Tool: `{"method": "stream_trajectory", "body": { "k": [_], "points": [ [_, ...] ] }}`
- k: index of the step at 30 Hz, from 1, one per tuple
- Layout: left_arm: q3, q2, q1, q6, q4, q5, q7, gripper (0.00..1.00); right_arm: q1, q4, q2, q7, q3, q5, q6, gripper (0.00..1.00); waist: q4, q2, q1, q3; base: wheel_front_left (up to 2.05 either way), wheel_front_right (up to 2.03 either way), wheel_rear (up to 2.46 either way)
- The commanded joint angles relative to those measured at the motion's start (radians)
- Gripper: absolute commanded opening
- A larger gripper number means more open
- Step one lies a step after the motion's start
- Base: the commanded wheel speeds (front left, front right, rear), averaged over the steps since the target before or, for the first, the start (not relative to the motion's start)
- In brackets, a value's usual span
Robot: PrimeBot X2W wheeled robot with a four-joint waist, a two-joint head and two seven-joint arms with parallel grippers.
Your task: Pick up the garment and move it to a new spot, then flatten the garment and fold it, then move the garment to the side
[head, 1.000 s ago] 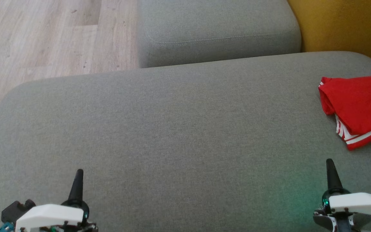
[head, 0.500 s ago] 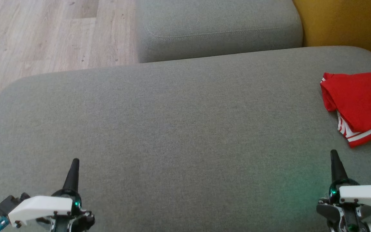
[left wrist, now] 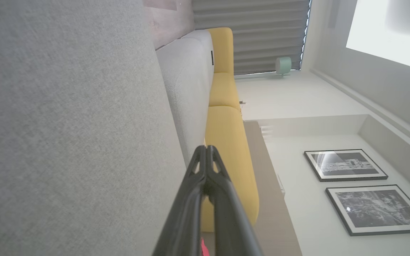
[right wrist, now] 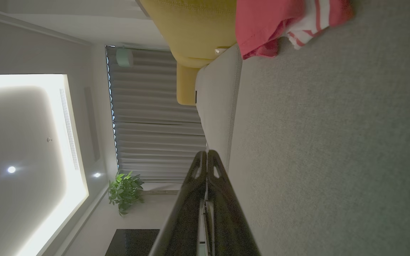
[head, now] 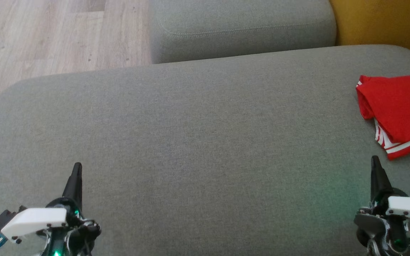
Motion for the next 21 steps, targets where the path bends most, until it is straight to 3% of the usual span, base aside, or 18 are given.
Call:
{"method": "stream_trajectory", "body": {
  "k": [1, 7, 21],
  "points": [
    [0.043, 0.013, -0.068, -0.012, -0.025, -0.033, 0.01, 0.0, -0.059, -0.043, -0.004, 0.014, 0.011, 0.034, 0.007, 0.0, 0.0, 0.0, 0.0, 0.003, 0.0, 0.0, 0.0],
    [0.057, 0.012, -0.089, -0.023, -0.018, -0.103, 0.028, 0.0, -0.073, -0.048, -0.003, 0.032, 0.0, 0.101, 0.008, 0.0, 0.0, 0.0, 0.0, 0.012, 0.0, 0.0, 0.0],
    [0.063, 0.008, -0.09, -0.024, -0.017, -0.102, 0.033, 0.0, -0.074, -0.048, -0.003, 0.032, -0.001, 0.104, 0.008, 0.0, 0.0, 0.0, 0.0, 0.013, 0.0, 0.0, 0.0]
  ]
}}
